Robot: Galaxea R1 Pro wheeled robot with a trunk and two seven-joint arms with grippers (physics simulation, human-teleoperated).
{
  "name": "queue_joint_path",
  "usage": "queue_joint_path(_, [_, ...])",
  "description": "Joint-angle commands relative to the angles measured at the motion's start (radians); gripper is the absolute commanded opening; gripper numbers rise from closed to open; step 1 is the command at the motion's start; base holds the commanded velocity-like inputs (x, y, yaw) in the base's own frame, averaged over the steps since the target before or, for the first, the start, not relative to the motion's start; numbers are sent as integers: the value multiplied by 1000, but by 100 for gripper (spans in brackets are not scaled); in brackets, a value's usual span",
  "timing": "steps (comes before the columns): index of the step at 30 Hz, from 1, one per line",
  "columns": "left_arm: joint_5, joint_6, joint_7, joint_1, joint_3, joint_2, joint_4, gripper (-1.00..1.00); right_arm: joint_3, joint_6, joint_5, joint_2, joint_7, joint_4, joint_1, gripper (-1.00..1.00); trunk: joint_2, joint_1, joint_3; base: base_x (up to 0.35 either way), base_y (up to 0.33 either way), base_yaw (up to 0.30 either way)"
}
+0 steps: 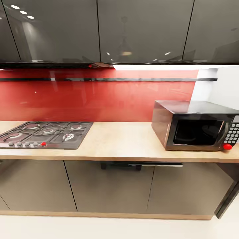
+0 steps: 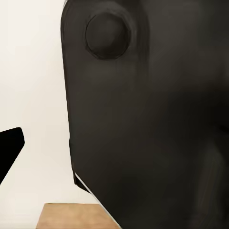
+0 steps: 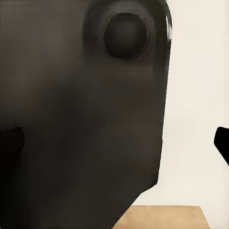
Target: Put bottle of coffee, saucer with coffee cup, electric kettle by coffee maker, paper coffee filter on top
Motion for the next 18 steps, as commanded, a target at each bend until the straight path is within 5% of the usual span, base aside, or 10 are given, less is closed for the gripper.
queue_joint_path(1, [2,-5,-2,1,3,-2,-6,100,-2,-2,-1,6,-4,-6,-5,100,0,0,0,0,0,0])
queue_joint_path(8, [-2,-5,-2,1,-2,-2,-11,100,0,-2,0,45,-3,-32,-5,100,0,0,0,0,0,0])
queue_joint_path(18, [3,-5,-2,1,-3,-7,-12,100,-3,-4,1,43,-3,-40,-5,100,0,0,0,0,0,82])
